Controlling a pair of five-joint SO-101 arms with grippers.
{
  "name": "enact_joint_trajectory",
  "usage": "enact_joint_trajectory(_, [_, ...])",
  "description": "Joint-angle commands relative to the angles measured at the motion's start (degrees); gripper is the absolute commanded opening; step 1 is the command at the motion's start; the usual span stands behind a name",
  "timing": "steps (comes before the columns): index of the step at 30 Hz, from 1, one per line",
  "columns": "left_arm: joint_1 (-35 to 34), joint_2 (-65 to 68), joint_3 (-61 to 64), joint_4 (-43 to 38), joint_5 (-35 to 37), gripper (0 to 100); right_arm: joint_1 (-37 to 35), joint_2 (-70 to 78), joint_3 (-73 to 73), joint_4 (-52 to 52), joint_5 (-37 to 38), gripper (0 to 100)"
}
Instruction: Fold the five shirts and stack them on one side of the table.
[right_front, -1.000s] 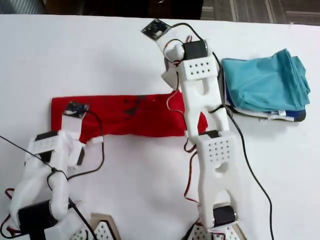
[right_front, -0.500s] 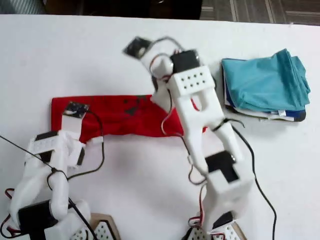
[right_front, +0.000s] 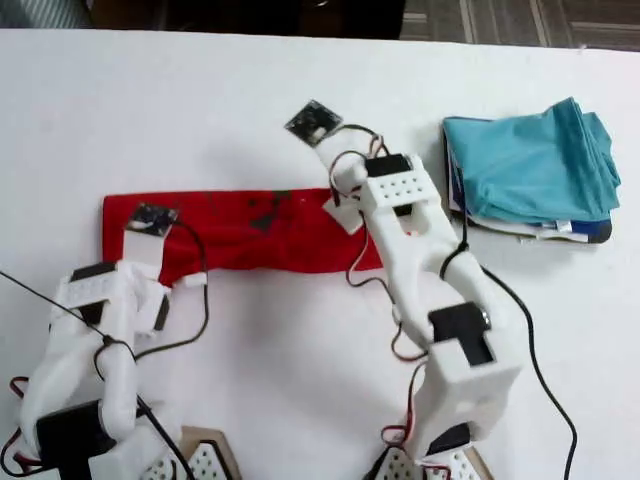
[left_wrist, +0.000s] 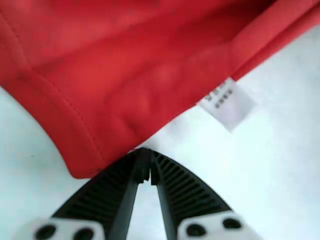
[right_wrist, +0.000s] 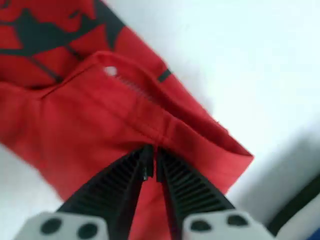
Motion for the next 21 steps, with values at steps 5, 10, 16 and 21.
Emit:
enact_joint_trajectory(5, [0.4, -0.4, -0.2, -3.3, -0.2, 3, 2.3, 2.7, -8.1, 6.2, -0.4, 1.9])
enact_joint_trajectory(10, [0.3, -0.4, -0.2, -3.3, -0.2, 3, -0.4, -6.2, -17.8, 15.5, -3.5, 1.9])
enact_joint_trajectory(16, [-1.4, -0.7, -1.5, -3.2, -0.2, 3, -10.2, -10.9, -16.2, 18.0, -14.4, 1.9])
enact_joint_trajectory(21, [-11.9, -0.6, -11.8, 4.7, 7.6, 3, -16.3, -7.3, -9.8, 9.2, -16.0, 1.9])
